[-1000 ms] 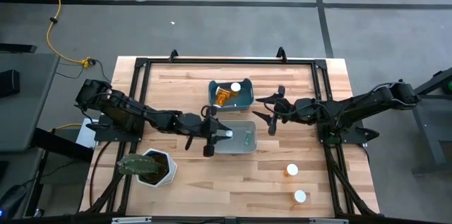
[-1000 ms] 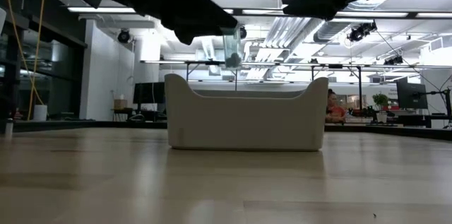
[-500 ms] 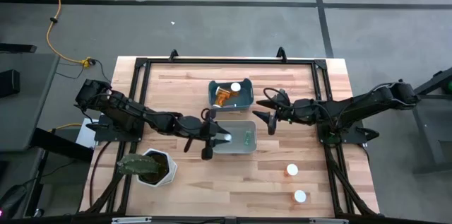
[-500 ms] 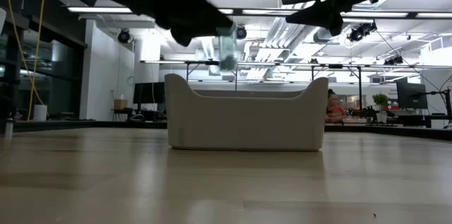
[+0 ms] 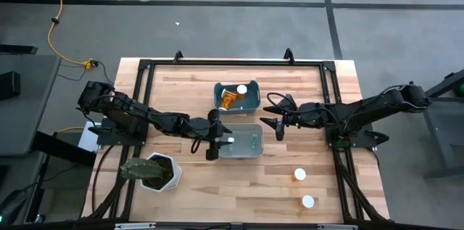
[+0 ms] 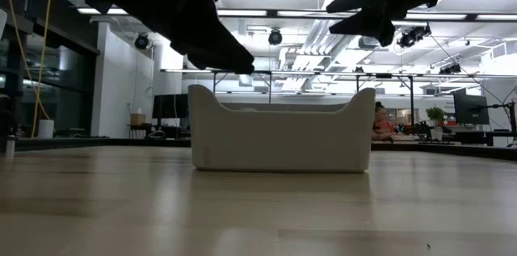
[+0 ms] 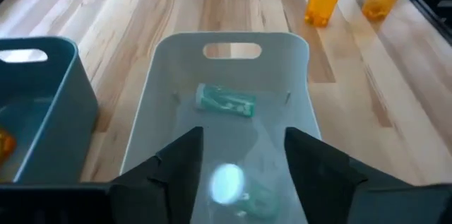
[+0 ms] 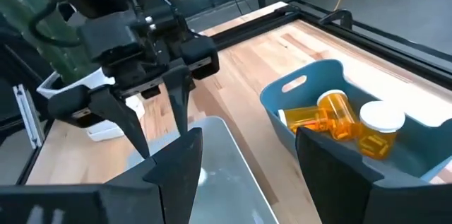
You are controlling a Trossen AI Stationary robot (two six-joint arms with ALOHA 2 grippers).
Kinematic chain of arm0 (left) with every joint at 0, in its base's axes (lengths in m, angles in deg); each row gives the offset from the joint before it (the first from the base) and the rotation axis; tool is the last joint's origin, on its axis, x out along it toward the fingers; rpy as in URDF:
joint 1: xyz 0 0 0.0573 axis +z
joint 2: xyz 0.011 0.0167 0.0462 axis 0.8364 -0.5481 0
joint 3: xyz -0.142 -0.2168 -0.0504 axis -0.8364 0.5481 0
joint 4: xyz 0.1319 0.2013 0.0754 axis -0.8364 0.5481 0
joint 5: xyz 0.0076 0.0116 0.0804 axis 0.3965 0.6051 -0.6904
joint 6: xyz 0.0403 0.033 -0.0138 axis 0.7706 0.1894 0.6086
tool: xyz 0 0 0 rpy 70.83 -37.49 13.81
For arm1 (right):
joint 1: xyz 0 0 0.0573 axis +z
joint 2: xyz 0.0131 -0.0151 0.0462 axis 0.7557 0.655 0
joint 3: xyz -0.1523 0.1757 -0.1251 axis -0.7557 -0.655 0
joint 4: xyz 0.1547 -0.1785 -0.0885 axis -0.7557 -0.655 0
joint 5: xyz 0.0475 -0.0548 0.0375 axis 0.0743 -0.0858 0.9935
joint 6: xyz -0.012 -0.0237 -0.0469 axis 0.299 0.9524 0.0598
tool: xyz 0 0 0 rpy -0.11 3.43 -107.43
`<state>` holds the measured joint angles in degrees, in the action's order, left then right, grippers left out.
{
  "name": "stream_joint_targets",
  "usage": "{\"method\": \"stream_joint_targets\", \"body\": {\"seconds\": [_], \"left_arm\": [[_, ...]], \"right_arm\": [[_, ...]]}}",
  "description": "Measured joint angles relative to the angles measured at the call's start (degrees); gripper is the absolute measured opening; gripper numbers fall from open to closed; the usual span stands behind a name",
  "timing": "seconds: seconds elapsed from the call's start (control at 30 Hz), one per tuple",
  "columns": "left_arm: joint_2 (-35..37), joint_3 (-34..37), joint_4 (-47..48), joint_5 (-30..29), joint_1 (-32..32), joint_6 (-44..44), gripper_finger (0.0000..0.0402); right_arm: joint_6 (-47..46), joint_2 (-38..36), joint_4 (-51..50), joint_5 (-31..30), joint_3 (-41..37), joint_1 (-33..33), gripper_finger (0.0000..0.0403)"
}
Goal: Pick and place medicine bottles into bin by pill shape (circle, oval)
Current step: Put the orange capsule bottle into the blue bin
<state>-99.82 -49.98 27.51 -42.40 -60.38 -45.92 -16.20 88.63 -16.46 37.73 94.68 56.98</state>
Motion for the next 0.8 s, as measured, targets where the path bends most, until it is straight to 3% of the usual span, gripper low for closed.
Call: {"method": "stream_joint_targets", "body": {"seconds": [0.1, 0.23, 0.47, 0.63, 0.8], "left_arm": [[0.0, -0.9, 1.2, 0.0, 0.0, -2.4, 0.0216], [0.0, -7.6, 7.1, -0.8, 0.0, -3.8, 0.0247], [0.0, -30.1, 28.2, -5.1, -0.9, -6.6, 0.0272], [0.5, -45.1, 44.5, -7.8, -1.4, -9.1, 0.0272], [7.2, -44.0, 45.2, -10.8, -1.7, -5.3, 0.0273]], "right_arm": [[1.2, 0.0, 0.0, 0.8, 0.0, 0.0, 0.0222], [0.8, 0.0, 0.0, 2.8, 0.0, 0.0, 0.0222], [-0.7, -0.7, -3.6, 10.4, 4.8, 0.0, 0.0222], [5.5, -0.7, -14.1, 9.8, 12.5, 0.0, 0.0222], [4.7, -0.7, -21.8, 9.1, 18.4, 0.1, 0.0222]]}}
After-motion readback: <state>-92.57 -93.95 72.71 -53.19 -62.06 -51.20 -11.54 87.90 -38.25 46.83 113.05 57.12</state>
